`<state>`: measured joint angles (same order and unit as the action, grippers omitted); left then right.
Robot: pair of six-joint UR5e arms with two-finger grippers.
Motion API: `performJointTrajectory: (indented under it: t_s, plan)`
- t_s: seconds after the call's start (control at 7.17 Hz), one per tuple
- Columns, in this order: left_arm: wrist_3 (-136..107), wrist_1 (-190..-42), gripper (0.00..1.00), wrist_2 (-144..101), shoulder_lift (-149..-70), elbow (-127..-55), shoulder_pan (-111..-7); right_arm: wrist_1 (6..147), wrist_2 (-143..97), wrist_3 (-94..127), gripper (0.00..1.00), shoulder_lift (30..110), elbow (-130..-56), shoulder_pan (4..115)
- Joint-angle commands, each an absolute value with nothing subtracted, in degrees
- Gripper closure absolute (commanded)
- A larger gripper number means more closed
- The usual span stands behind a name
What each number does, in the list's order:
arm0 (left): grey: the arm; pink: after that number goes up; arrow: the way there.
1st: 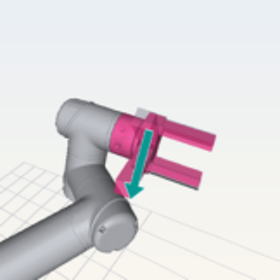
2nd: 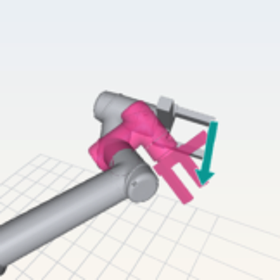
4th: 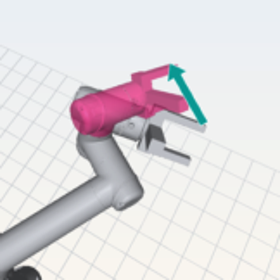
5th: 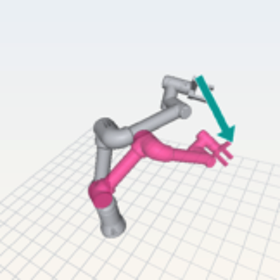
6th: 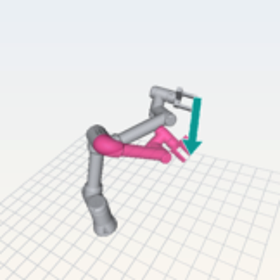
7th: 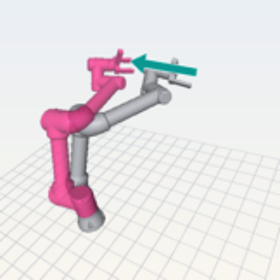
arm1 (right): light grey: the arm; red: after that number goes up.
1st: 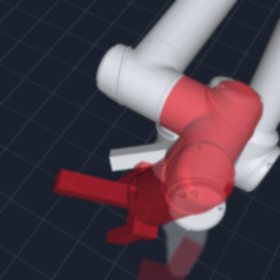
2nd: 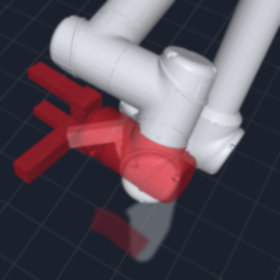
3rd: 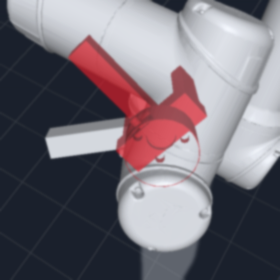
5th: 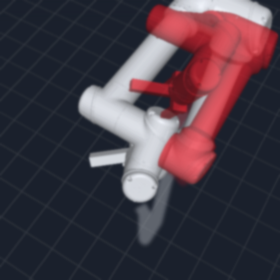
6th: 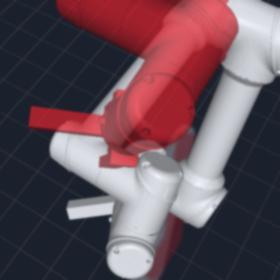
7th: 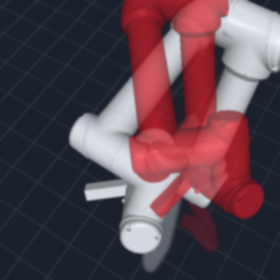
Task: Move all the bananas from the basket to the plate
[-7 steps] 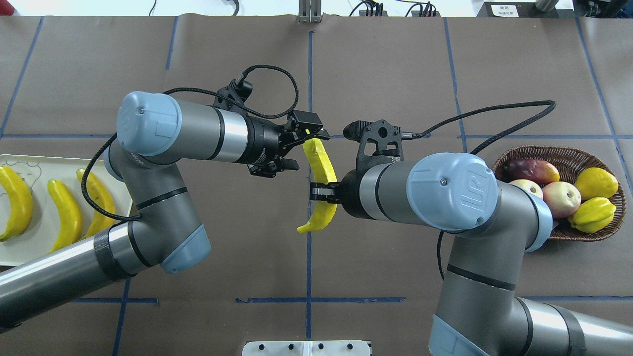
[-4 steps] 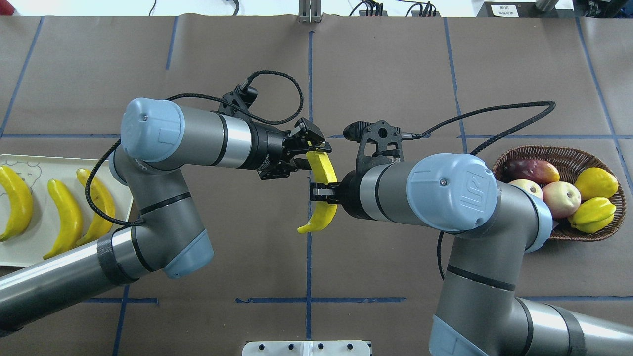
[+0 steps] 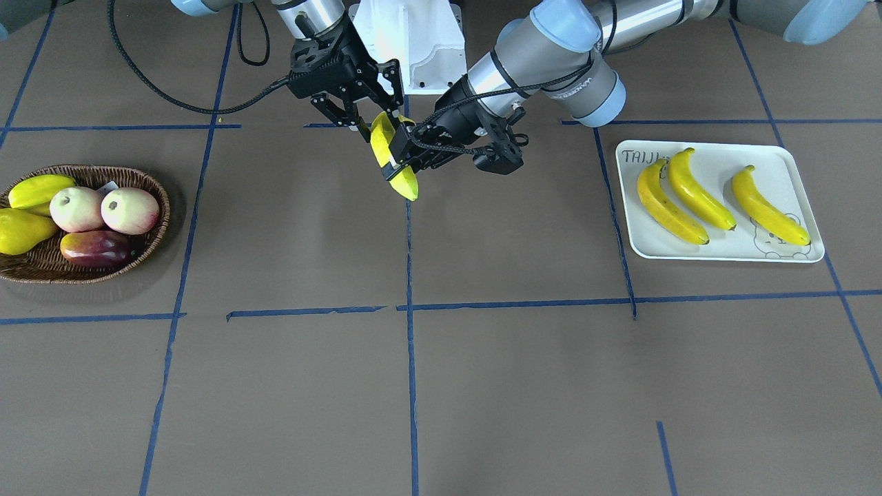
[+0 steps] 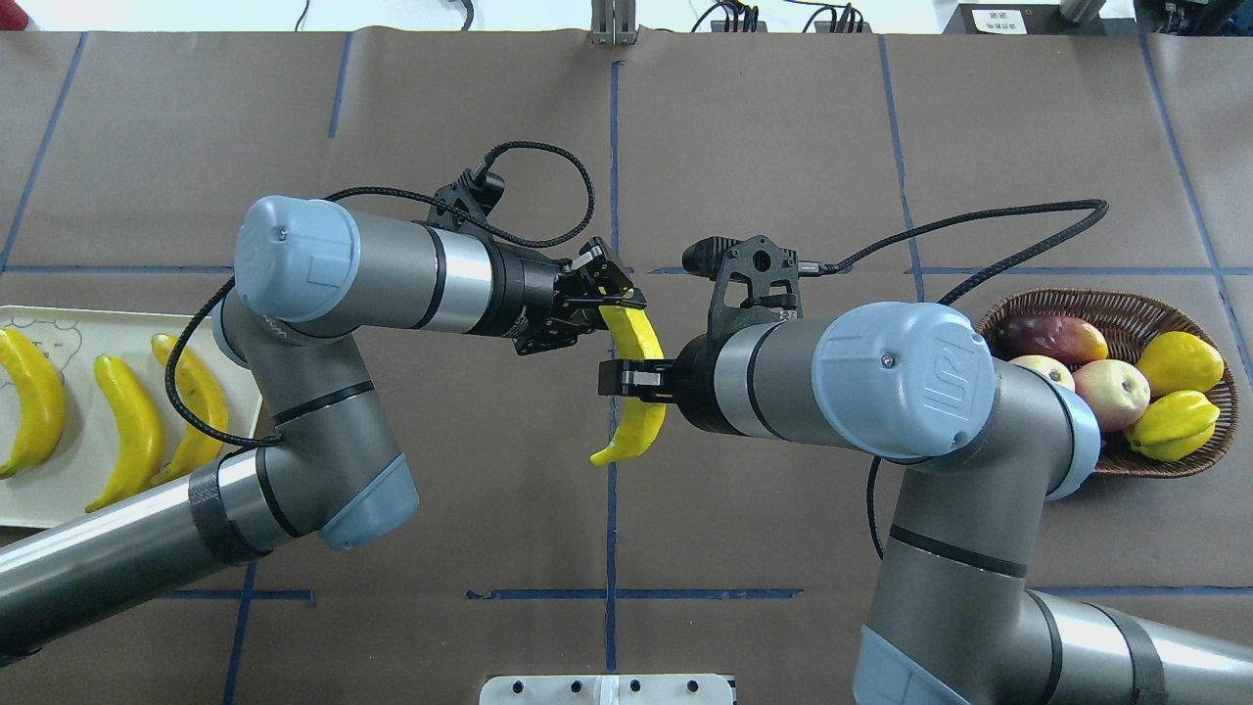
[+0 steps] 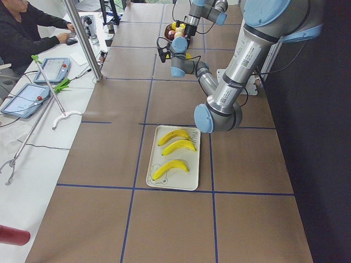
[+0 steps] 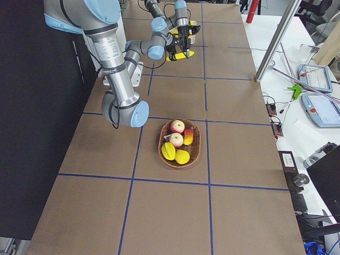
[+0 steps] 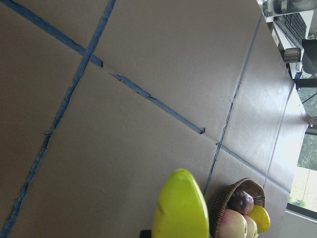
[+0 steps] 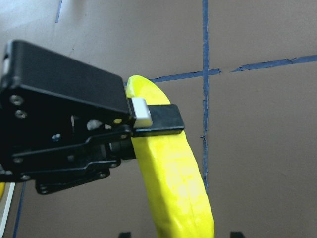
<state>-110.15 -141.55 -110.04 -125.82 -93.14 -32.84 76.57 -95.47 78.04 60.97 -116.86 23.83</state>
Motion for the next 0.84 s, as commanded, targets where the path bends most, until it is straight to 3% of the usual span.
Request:
performJointTrajectory:
  t_s: [0.0,0.42,0.7]
  plan:
    - [-109.3,-140.6,1.00,-110.5,-125.3,-93.0,-34.5,76.8,-95.9,78.0,0.00,61.3,-119.1,24.4]
    - [-95.0,-134.2,1.00,-129.8,-112.4,-94.0,-49.9,77.0,-105.1,77.8,0.00,64.6,-123.2,32.8]
    - [-80.9,-134.5,1.00,-135.0,-95.4,-97.4,-58.0,76.9,-111.1,76.5,0.00,68.8,-123.7,38.9]
